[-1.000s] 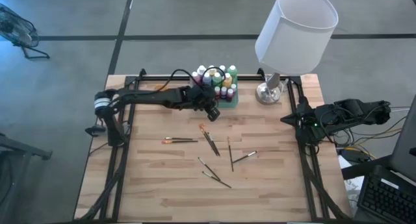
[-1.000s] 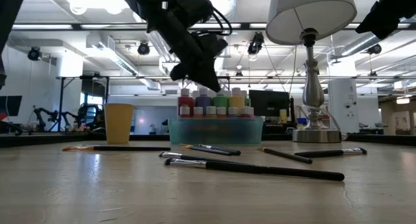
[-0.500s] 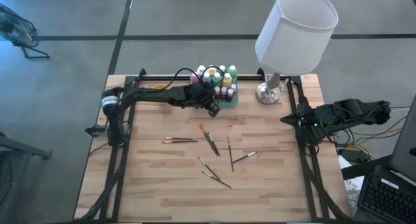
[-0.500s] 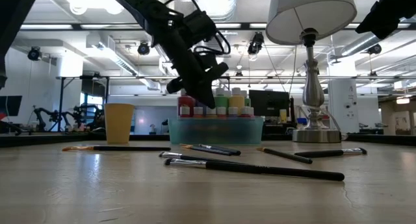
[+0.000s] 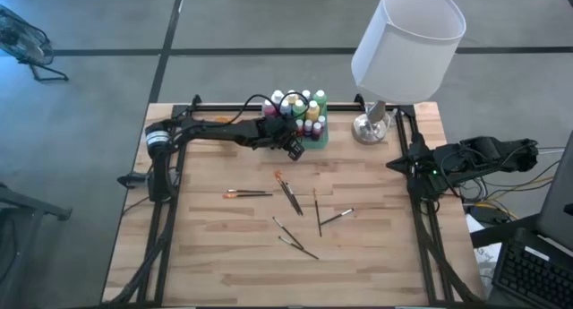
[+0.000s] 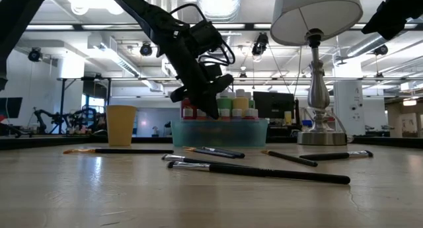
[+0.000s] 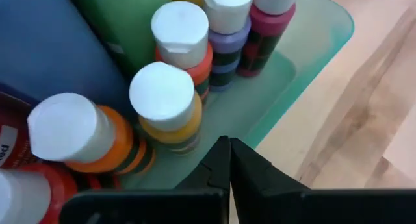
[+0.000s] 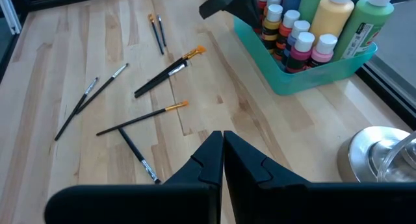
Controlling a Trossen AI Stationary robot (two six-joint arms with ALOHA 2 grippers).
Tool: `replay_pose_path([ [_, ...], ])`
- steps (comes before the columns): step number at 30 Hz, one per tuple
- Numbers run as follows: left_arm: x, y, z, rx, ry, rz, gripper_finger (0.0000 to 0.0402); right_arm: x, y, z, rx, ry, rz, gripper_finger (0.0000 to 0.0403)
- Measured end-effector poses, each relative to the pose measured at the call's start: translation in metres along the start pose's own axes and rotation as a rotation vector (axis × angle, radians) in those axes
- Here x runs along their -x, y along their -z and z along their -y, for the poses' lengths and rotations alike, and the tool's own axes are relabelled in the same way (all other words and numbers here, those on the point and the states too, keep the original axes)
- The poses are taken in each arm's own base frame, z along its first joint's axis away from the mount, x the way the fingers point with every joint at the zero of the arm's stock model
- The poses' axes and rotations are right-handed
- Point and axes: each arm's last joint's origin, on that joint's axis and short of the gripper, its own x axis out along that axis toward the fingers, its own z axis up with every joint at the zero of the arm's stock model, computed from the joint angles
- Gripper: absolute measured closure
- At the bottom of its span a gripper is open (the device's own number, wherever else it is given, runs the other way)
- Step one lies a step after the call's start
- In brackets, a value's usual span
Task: Pick & Place Paint Supplies
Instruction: Adjust the paint bottles in the green bin
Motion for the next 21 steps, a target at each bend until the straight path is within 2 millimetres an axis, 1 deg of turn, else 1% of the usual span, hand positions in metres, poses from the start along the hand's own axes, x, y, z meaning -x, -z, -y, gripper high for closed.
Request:
replay_pose_path([
  [8, -0.002, -0.004, -0.002, 0.015, -0.026, 0.049, 0.0398, 0.000, 0.000, 0.000, 0.000, -0.001, 0.000, 0.0394],
  [21, -0.004, -0.008, -0.013, 0.041, -0.059, 0.057, 0.0399, 0.000, 0.000, 0.000, 0.000, -0.001, 0.000, 0.0394],
])
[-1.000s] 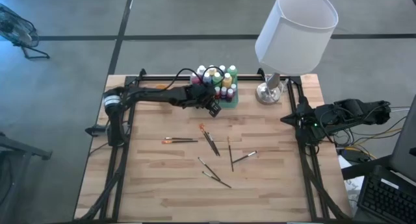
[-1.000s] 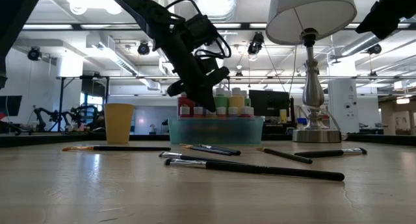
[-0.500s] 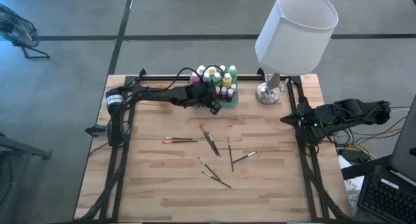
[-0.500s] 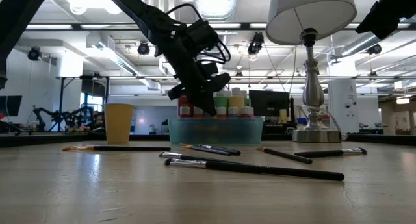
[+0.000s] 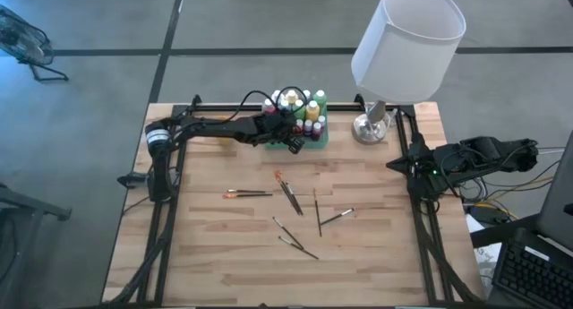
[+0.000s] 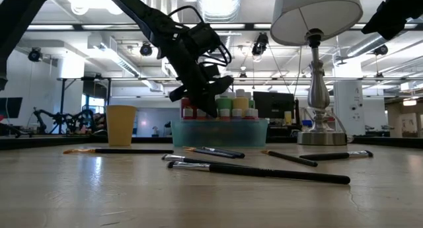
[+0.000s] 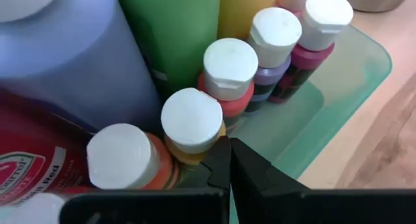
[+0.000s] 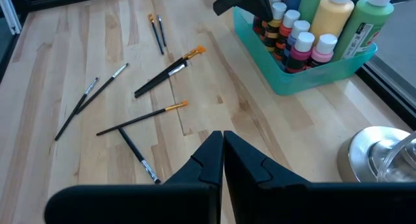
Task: Pick & Place Paint Supplies
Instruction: Adjust the paint bottles in the green bin
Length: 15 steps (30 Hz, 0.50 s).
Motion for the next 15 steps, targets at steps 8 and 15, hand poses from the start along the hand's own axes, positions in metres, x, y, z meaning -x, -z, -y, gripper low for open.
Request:
replay_pose_path([
  [8, -0.0011, -0.0039, -0.0032, -0.006, -0.003, 0.026, 0.0399, -0.0001, 0.0001, 0.0000, 0.000, 0.001, 0.000, 0.0394],
  [15, -0.0009, -0.0010, -0.0017, -0.011, 0.056, -0.021, 0.0399, 0.0000, 0.0000, 0.0000, 0.000, 0.000, 0.000, 0.0394],
])
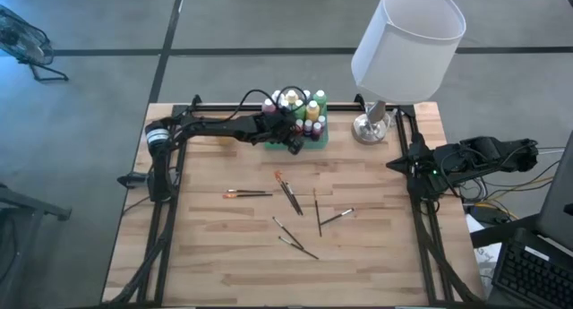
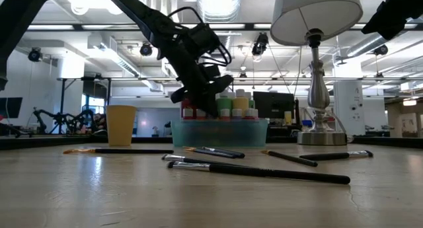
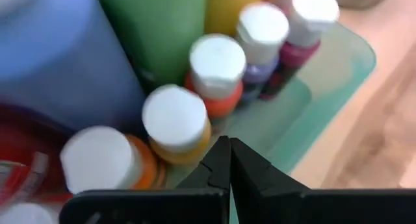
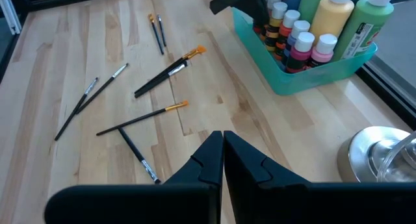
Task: Pick & Place Paint Supplies
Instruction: Adjust the paint bottles in the green bin
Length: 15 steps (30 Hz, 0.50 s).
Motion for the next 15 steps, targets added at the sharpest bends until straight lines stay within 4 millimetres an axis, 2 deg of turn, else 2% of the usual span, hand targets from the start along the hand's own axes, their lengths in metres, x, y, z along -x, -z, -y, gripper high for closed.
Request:
replay_pose_path([
  [9, 0.015, -0.011, 0.021, -0.047, 0.041, -0.037, 0.0398, 0.000, 0.000, 0.000, 0.000, 0.000, 0.000, 0.0394],
  [15, 0.023, -0.018, 0.047, -0.099, 0.149, 0.069, 0.0397, 0.000, 0.000, 0.000, 0.000, 0.000, 0.000, 0.0394],
])
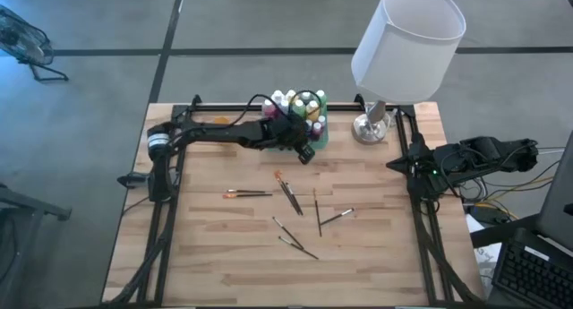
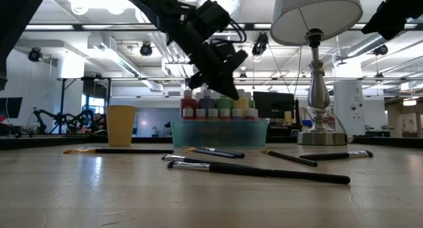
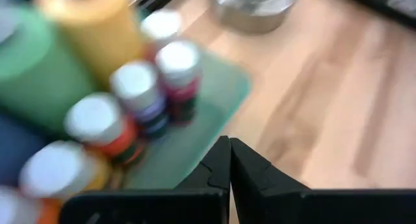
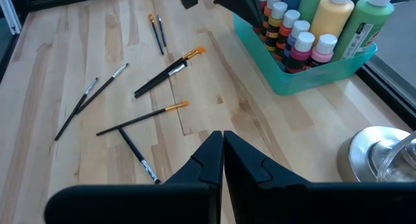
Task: Pick & Place Paint Supplies
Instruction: Adjust the paint bottles in the green bin
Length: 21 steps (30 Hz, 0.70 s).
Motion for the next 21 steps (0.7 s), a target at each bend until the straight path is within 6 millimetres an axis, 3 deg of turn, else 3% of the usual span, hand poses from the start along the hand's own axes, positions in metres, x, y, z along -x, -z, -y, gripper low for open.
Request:
replay_pose_path([
  [12, -0.049, -0.007, 0.016, -0.049, 0.008, 0.019, 0.0397, 0.000, 0.000, 0.000, 0.000, 0.000, 0.000, 0.0394],
  [21, -0.074, -0.013, 0.019, -0.107, -0.127, -0.029, 0.0397, 0.000, 0.000, 0.000, 0.001, 0.000, -0.001, 0.0394],
])
